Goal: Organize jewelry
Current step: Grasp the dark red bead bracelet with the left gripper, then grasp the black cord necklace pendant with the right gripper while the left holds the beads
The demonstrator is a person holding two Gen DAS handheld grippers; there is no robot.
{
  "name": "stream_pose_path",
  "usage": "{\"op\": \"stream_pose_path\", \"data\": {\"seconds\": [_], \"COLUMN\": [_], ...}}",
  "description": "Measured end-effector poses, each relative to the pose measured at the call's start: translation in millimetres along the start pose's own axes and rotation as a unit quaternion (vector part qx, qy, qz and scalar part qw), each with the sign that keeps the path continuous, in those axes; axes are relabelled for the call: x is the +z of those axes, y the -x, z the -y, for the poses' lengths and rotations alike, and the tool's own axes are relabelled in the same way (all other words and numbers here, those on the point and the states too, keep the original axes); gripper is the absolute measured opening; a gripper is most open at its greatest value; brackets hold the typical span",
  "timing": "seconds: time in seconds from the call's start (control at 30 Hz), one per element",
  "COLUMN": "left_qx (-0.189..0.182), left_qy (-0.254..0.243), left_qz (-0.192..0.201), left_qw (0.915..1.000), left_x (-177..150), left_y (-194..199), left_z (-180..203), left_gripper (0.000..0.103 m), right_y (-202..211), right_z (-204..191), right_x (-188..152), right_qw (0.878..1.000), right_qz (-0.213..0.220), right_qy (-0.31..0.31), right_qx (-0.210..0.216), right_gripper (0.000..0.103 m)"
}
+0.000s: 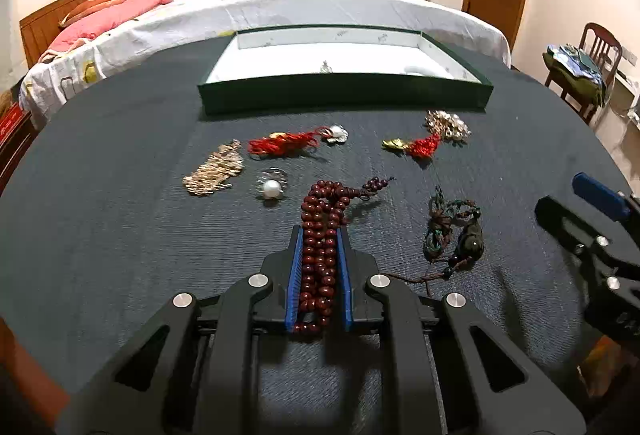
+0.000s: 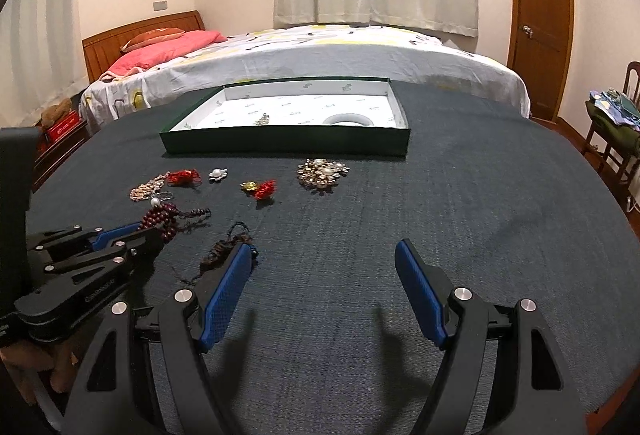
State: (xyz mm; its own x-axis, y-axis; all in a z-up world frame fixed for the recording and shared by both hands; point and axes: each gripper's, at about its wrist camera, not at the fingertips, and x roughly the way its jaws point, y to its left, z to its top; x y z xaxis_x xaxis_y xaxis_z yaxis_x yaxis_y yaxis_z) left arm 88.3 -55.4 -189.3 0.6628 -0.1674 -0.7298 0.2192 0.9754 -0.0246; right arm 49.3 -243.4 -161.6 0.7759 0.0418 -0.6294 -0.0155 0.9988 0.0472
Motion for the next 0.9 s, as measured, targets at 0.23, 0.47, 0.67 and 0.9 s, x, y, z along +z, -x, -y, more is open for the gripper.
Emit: {"op": "stream_pose_path", "data": {"seconds": [0.23, 0.47, 0.67, 0.9], "left_qx": [0.019, 0.024, 0.021, 0.020], "left_qy": [0.016, 0.031, 0.037, 0.035], "left_qz": [0.016, 0.017, 0.016, 0.013], "left_qw": [0.9996, 0.9991, 0.9990, 0.9991], "left_x": [0.4, 1.2, 0.3, -0.3], "left_y": [21.9, 23.4, 22.3, 20.7], "left_z": [-17.9, -28.9, -30.8, -29.9], "left_gripper": [0.016, 0.016, 0.016, 0.016], "right_y": [-10.5, -32.2, -38.1, -37.7], "right_z": [-19.3, -37.2, -37.9, -32.7], "right_x": [0.1, 0.0, -4.9, -3.0], "right_qw": [1.000, 0.998, 0.996, 0.996], "right_qz": [-0.019, -0.058, -0.081, -0.077], "right_qy": [0.013, 0.026, 0.033, 0.023], "right_qx": [0.020, 0.024, 0.018, 0.030], "right_gripper": [0.072, 0.056, 0.050, 0.046]}}
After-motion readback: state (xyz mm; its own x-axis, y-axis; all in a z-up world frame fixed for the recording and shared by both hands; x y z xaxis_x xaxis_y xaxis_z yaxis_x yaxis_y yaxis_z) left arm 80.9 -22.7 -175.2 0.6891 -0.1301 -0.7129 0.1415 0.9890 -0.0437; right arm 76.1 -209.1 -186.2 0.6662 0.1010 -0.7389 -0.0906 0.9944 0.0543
